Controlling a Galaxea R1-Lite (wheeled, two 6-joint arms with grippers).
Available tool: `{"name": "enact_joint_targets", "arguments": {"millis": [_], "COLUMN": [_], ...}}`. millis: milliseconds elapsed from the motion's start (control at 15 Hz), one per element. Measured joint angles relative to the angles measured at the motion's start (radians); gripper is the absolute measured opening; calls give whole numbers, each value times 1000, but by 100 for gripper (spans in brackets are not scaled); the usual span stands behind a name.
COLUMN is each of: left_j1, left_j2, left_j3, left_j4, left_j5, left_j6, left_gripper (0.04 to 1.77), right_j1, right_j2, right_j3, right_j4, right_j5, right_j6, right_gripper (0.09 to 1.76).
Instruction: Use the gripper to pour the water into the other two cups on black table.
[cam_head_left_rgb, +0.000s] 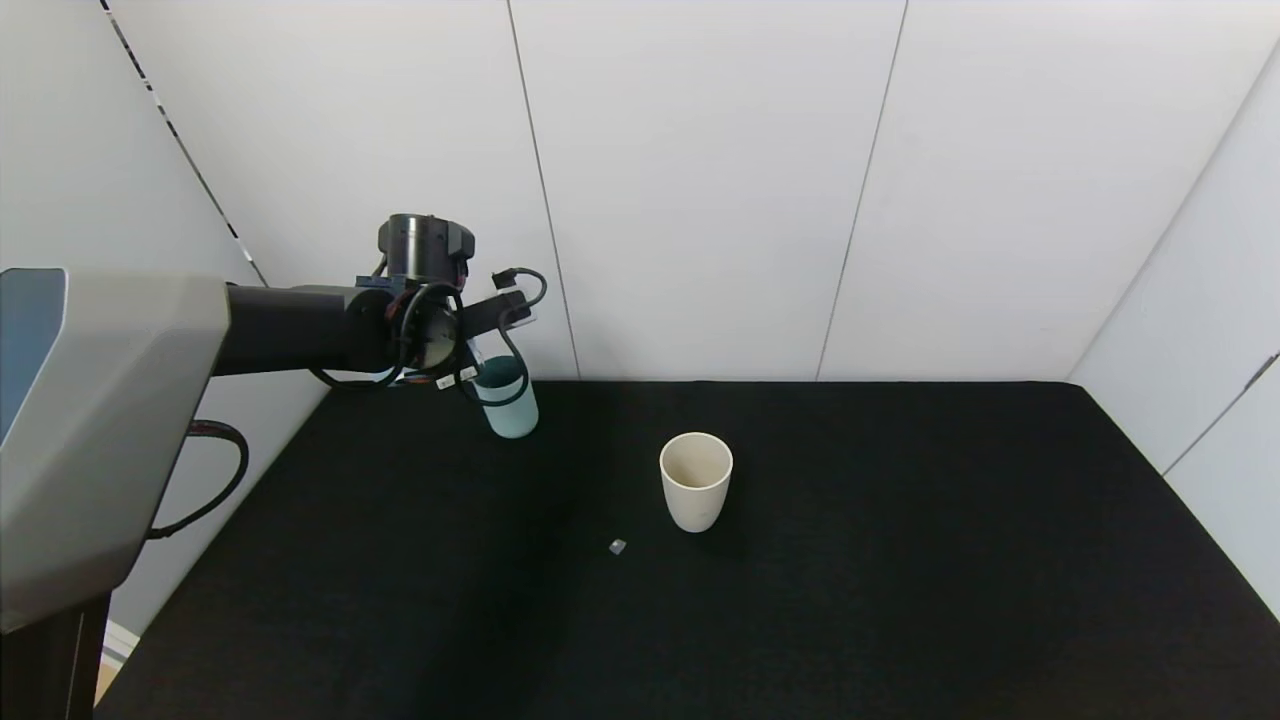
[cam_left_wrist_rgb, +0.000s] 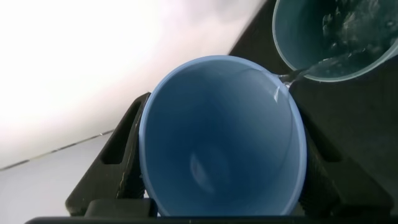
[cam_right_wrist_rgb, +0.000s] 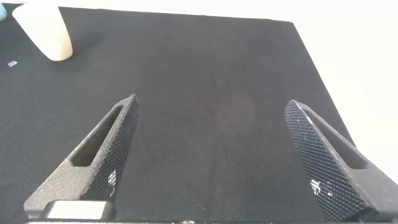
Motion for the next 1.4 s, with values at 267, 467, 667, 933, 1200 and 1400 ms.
{"name": "enact_joint_targets", "arguments": {"millis": [267, 467, 667, 933, 1200, 1400], "left_j1": [3, 5, 12, 9, 5, -8], "left_j2": [-19, -51, -97, -167, -231, -281], "left_j3": [19, 63, 126, 217, 291, 334], "left_j4": [8, 10, 6, 1, 0, 0], "left_j5": [-13, -53, -100, -172, -216, -248], "left_j6": [-121, -219, -288, -394, -443, -495], "left_gripper": [129, 129, 129, 129, 129, 129], "right_j1": [0, 0, 0, 0, 0, 0], "right_j2": [0, 0, 0, 0, 0, 0], "right_j3": [0, 0, 0, 0, 0, 0], "right_j4": [0, 0, 0, 0, 0, 0], "right_j5": [0, 0, 0, 0, 0, 0], "right_j6": [0, 0, 0, 0, 0, 0], "right_gripper": [171, 171, 171, 171, 171, 171]}}
